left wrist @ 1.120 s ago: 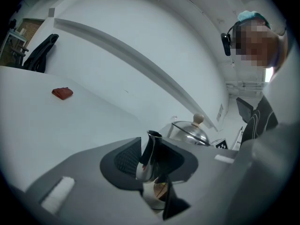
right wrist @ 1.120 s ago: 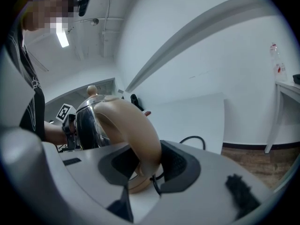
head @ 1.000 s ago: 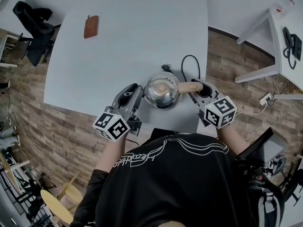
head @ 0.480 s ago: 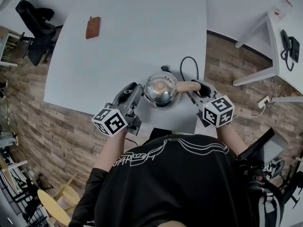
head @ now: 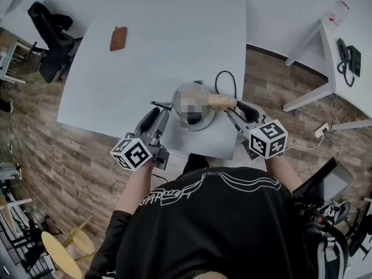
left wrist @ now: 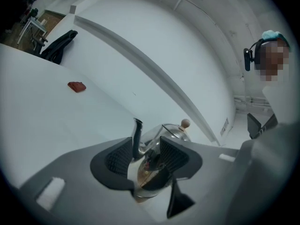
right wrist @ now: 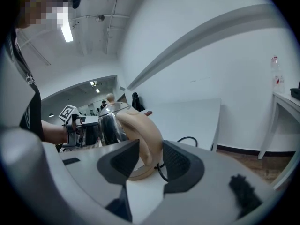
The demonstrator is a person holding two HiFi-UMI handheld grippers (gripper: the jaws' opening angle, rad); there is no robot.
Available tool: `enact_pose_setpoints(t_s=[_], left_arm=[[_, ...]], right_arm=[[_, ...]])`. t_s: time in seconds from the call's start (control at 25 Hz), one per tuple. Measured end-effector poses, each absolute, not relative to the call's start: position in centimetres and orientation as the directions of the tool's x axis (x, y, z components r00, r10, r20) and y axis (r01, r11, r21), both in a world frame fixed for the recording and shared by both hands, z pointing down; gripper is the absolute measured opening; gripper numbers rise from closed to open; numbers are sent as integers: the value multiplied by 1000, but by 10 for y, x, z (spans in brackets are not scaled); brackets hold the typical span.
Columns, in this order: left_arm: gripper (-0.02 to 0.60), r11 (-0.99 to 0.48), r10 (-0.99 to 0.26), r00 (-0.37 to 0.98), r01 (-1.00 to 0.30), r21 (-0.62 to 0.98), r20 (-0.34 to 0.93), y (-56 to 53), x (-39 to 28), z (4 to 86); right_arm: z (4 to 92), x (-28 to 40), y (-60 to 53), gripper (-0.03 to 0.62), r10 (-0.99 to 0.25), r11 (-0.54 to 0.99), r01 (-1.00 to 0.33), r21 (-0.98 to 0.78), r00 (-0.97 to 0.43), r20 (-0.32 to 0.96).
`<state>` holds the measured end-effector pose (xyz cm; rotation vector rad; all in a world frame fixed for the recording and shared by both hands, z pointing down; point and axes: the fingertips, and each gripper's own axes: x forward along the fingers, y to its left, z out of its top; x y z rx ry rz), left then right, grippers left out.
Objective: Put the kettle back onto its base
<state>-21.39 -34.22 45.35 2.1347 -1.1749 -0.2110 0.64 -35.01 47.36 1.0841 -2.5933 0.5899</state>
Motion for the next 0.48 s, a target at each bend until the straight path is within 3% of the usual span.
enact_pose_setpoints(t_s=[0.28,0.48], left_arm=[[150,-407,-770,617,-670,621,161,-283,-187,447],[78,-487,-723,674,-653,580,152,-249,-145,431]], right_arm=[[451,9,-306,150,-578,700,-667,-256,-739,345],[438,4,-268,121,-496,772,-577,-269,-810,314]])
